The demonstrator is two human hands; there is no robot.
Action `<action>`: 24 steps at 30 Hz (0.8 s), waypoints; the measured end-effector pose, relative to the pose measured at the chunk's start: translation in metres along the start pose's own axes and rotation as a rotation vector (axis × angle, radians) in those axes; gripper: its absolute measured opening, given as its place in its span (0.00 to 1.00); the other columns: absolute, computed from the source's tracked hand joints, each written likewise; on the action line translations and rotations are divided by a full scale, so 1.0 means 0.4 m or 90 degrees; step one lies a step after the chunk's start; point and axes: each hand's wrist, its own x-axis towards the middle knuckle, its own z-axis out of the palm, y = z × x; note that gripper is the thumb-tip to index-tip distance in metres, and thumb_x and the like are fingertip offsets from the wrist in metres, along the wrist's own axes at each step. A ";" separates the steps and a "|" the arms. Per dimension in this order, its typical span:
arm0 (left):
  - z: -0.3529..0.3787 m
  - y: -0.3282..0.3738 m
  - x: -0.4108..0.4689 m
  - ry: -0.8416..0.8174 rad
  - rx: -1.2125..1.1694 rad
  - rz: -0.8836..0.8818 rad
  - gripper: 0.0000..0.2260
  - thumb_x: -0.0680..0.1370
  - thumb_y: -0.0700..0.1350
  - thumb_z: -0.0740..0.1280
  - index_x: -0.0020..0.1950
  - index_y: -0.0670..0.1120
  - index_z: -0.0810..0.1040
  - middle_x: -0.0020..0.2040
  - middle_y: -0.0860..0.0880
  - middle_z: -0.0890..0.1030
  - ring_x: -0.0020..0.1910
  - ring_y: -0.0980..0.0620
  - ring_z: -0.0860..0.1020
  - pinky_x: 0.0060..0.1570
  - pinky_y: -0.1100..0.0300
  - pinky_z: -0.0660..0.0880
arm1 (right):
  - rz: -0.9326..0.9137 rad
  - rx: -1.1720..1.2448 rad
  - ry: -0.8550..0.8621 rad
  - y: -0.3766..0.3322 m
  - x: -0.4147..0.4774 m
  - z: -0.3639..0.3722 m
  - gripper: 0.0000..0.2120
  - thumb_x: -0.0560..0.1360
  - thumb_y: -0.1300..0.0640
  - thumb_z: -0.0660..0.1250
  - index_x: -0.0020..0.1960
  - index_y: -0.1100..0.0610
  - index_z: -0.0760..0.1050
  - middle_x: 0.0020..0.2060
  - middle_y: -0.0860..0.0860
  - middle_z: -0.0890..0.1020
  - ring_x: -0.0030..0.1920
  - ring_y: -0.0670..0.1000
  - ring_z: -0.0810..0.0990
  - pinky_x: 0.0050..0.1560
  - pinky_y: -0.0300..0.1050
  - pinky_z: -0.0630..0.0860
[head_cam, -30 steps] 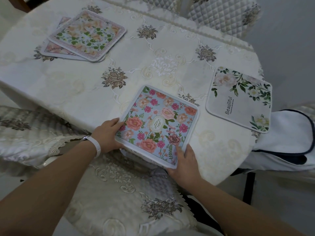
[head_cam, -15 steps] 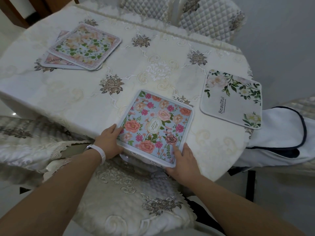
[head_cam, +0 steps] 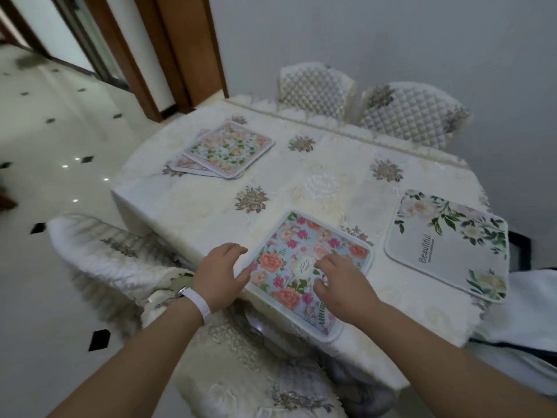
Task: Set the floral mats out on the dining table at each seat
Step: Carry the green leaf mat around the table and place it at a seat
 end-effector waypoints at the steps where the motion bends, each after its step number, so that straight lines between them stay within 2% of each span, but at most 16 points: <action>1: -0.013 0.009 -0.026 0.008 0.021 -0.015 0.20 0.76 0.52 0.66 0.65 0.45 0.76 0.65 0.46 0.76 0.63 0.44 0.73 0.63 0.50 0.70 | -0.046 -0.011 -0.005 -0.017 0.004 -0.016 0.19 0.79 0.50 0.59 0.67 0.54 0.74 0.65 0.51 0.75 0.62 0.54 0.74 0.61 0.51 0.73; 5: -0.066 0.020 -0.161 0.050 0.098 -0.088 0.23 0.71 0.58 0.58 0.61 0.50 0.79 0.62 0.48 0.79 0.61 0.45 0.75 0.58 0.47 0.74 | -0.182 -0.057 -0.054 -0.096 0.000 -0.057 0.21 0.80 0.48 0.57 0.69 0.53 0.73 0.67 0.51 0.74 0.63 0.55 0.73 0.62 0.52 0.72; 8: -0.109 0.012 -0.281 0.080 0.144 -0.162 0.24 0.71 0.59 0.56 0.61 0.51 0.79 0.62 0.49 0.79 0.60 0.46 0.76 0.56 0.48 0.75 | -0.296 -0.089 -0.084 -0.170 -0.006 -0.058 0.23 0.79 0.46 0.54 0.70 0.53 0.72 0.68 0.52 0.74 0.66 0.55 0.71 0.66 0.52 0.69; 11: -0.130 -0.009 -0.413 0.119 0.170 -0.233 0.24 0.71 0.59 0.58 0.61 0.50 0.78 0.60 0.48 0.80 0.57 0.45 0.78 0.52 0.49 0.76 | -0.414 -0.112 -0.082 -0.260 -0.028 -0.031 0.31 0.73 0.41 0.46 0.65 0.53 0.75 0.60 0.53 0.78 0.60 0.58 0.75 0.62 0.54 0.71; 13: -0.138 -0.022 -0.502 0.129 0.172 -0.280 0.23 0.72 0.59 0.59 0.61 0.50 0.78 0.60 0.49 0.80 0.58 0.45 0.77 0.53 0.49 0.76 | -0.472 -0.104 -0.093 -0.321 -0.049 -0.002 0.30 0.72 0.40 0.48 0.63 0.54 0.76 0.57 0.53 0.80 0.56 0.58 0.76 0.57 0.54 0.74; 17: -0.151 -0.057 -0.661 0.147 0.172 -0.372 0.24 0.73 0.61 0.58 0.63 0.51 0.77 0.63 0.48 0.78 0.62 0.46 0.75 0.57 0.47 0.74 | -0.542 -0.128 -0.139 -0.431 -0.077 0.049 0.29 0.72 0.39 0.48 0.64 0.51 0.74 0.58 0.51 0.78 0.58 0.57 0.76 0.58 0.54 0.74; 20: -0.160 -0.097 -0.759 0.171 0.176 -0.419 0.23 0.73 0.60 0.58 0.63 0.51 0.77 0.64 0.48 0.77 0.63 0.46 0.75 0.59 0.47 0.72 | -0.577 -0.151 -0.143 -0.510 -0.092 0.074 0.29 0.74 0.39 0.49 0.67 0.50 0.73 0.62 0.49 0.77 0.61 0.55 0.75 0.58 0.51 0.73; 24: -0.173 -0.182 -0.858 0.220 0.152 -0.458 0.21 0.74 0.60 0.58 0.62 0.53 0.77 0.65 0.50 0.77 0.64 0.47 0.74 0.60 0.47 0.71 | -0.585 -0.156 -0.161 -0.630 -0.103 0.134 0.35 0.70 0.38 0.45 0.68 0.51 0.74 0.62 0.50 0.78 0.61 0.56 0.75 0.61 0.52 0.73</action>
